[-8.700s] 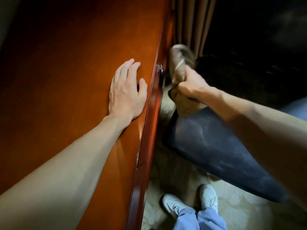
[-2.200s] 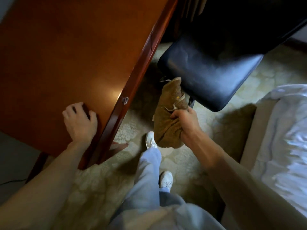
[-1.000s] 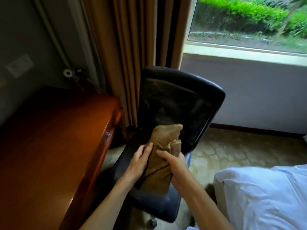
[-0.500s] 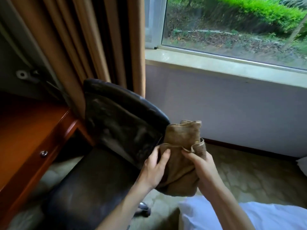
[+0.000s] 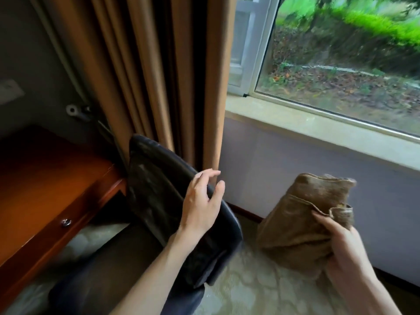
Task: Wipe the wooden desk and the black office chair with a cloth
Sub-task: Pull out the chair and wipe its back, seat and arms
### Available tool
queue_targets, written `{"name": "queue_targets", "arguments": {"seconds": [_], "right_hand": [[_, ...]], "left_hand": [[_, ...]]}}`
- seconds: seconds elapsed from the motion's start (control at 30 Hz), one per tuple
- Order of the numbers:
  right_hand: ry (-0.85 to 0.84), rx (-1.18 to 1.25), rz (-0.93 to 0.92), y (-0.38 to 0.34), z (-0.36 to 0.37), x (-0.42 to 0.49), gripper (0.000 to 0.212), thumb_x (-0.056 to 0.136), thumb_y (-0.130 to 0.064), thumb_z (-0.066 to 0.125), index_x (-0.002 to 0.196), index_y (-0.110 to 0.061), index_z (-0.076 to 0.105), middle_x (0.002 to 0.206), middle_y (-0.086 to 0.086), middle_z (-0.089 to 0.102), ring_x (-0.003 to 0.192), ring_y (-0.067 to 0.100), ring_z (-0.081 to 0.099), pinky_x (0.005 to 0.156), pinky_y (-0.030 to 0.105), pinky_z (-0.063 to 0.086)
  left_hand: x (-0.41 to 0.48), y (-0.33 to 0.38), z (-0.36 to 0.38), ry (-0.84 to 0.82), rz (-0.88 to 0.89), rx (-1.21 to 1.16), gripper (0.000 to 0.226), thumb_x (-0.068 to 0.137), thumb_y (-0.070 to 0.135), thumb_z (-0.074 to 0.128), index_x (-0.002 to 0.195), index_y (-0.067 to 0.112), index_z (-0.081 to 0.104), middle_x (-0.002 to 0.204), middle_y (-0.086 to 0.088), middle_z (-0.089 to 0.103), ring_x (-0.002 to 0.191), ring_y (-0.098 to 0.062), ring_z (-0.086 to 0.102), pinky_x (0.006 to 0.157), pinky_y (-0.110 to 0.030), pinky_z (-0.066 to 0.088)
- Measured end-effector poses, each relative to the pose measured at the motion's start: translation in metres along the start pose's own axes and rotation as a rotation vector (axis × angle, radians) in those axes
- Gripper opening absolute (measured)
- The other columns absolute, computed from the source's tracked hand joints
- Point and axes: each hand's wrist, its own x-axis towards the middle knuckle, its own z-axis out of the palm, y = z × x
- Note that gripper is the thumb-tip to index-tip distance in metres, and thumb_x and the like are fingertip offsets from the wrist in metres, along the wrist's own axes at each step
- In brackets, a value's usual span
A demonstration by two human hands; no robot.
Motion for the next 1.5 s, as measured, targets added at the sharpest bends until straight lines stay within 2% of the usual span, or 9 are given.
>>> {"name": "queue_targets", "arguments": {"seconds": [0.1, 0.27, 0.47, 0.83, 1.07, 1.17, 1.27, 1.33, 1.5], "right_hand": [[-0.016, -0.059, -0.027, -0.018, 0.012, 0.029, 0.019, 0.086, -0.01, 0.074, 0.104, -0.011, 0.078, 0.104, 0.018, 0.077, 0.093, 0.034, 0.077, 0.067, 0.042, 0.062], [-0.144, -0.133, 0.006, -0.028, 0.055, 0.074, 0.016, 0.088, -0.008, 0.072, 0.104, -0.01, 0.077, 0.102, 0.016, 0.078, 0.092, 0.032, 0.077, 0.072, 0.041, 0.063], [-0.379, -0.273, 0.066, -0.017, 0.133, 0.142, 0.021, 0.089, -0.006, 0.073, 0.109, -0.01, 0.074, 0.101, 0.013, 0.079, 0.094, 0.028, 0.077, 0.083, 0.04, 0.058], [-0.963, -0.645, 0.028, -0.022, 0.258, 0.237, 0.01, 0.09, -0.012, 0.074, 0.098, -0.016, 0.075, 0.093, 0.002, 0.08, 0.096, 0.027, 0.075, 0.096, 0.048, 0.057], [-1.347, -0.731, -0.241, -0.003, 0.331, 0.2, 0.015, 0.094, -0.009, 0.067, 0.09, -0.023, 0.07, 0.077, -0.018, 0.075, 0.074, -0.003, 0.068, 0.068, 0.011, 0.051], [-1.394, -0.773, -0.371, 0.007, 0.351, 0.183, 0.012, 0.095, -0.012, 0.066, 0.094, -0.023, 0.07, 0.086, -0.015, 0.074, 0.087, 0.005, 0.068, 0.081, 0.022, 0.053], [-1.38, -0.832, -0.582, 0.001, 0.379, 0.17, 0.01, 0.091, -0.02, 0.063, 0.099, -0.025, 0.067, 0.085, -0.019, 0.069, 0.092, 0.012, 0.067, 0.074, 0.011, 0.047], [-1.389, -0.88, -0.758, -0.008, 0.4, 0.163, 0.02, 0.086, -0.026, 0.058, 0.105, -0.027, 0.065, 0.087, -0.016, 0.07, 0.093, 0.016, 0.066, 0.076, 0.02, 0.049], [-1.577, -1.291, -1.411, -0.005, 0.469, 0.143, 0.063, 0.081, -0.013, 0.058, 0.143, -0.016, 0.051, 0.144, 0.006, 0.058, 0.129, 0.031, 0.055, 0.099, 0.041, 0.051]], "left_hand": [[0.034, 0.002, 0.008, 0.039, -0.028, 0.156, 0.036, 0.098, 0.03, 0.066, 0.132, 0.018, 0.065, 0.149, -0.001, 0.049, 0.142, -0.013, 0.042, 0.119, -0.023, 0.027], [0.061, -0.013, 0.013, 0.146, -0.148, 0.31, 0.068, 0.092, 0.033, 0.073, 0.151, 0.014, 0.046, 0.166, -0.013, 0.023, 0.153, -0.029, 0.022, 0.125, -0.043, 0.024], [0.073, -0.045, 0.009, 0.289, -0.449, 0.397, 0.102, 0.088, 0.045, 0.075, 0.163, 0.013, 0.015, 0.171, -0.015, -0.004, 0.158, -0.029, 0.001, 0.127, -0.041, 0.009], [0.057, -0.028, 0.05, 0.69, -0.796, 0.26, 0.095, 0.085, 0.059, 0.073, 0.161, 0.029, 0.025, 0.172, 0.003, -0.002, 0.158, -0.019, 0.004, 0.126, -0.043, 0.015], [0.025, -0.025, 0.065, 0.697, -0.936, 0.15, 0.104, 0.072, 0.082, 0.066, 0.158, 0.039, 0.027, 0.169, 0.014, -0.01, 0.158, -0.014, 0.003, 0.124, -0.043, 0.019], [0.025, -0.027, 0.063, 0.673, -0.948, 0.065, 0.108, 0.069, 0.084, 0.066, 0.159, 0.038, 0.026, 0.169, 0.013, -0.008, 0.158, -0.014, 0.005, 0.126, -0.041, 0.018], [0.027, -0.035, 0.055, 0.632, -0.926, 0.055, 0.113, 0.069, 0.083, 0.069, 0.161, 0.038, 0.021, 0.171, 0.008, -0.007, 0.158, -0.018, 0.005, 0.127, -0.042, 0.016], [0.026, -0.041, 0.05, 0.583, -0.911, 0.07, 0.119, 0.064, 0.087, 0.068, 0.161, 0.041, 0.017, 0.172, 0.006, -0.005, 0.158, -0.02, 0.004, 0.127, -0.043, 0.016], [0.03, -0.058, 0.035, 0.428, -0.865, 0.083, 0.126, 0.065, 0.087, 0.068, 0.163, 0.04, 0.005, 0.171, 0.009, -0.01, 0.158, -0.023, -0.002, 0.127, -0.052, 0.014]]}}
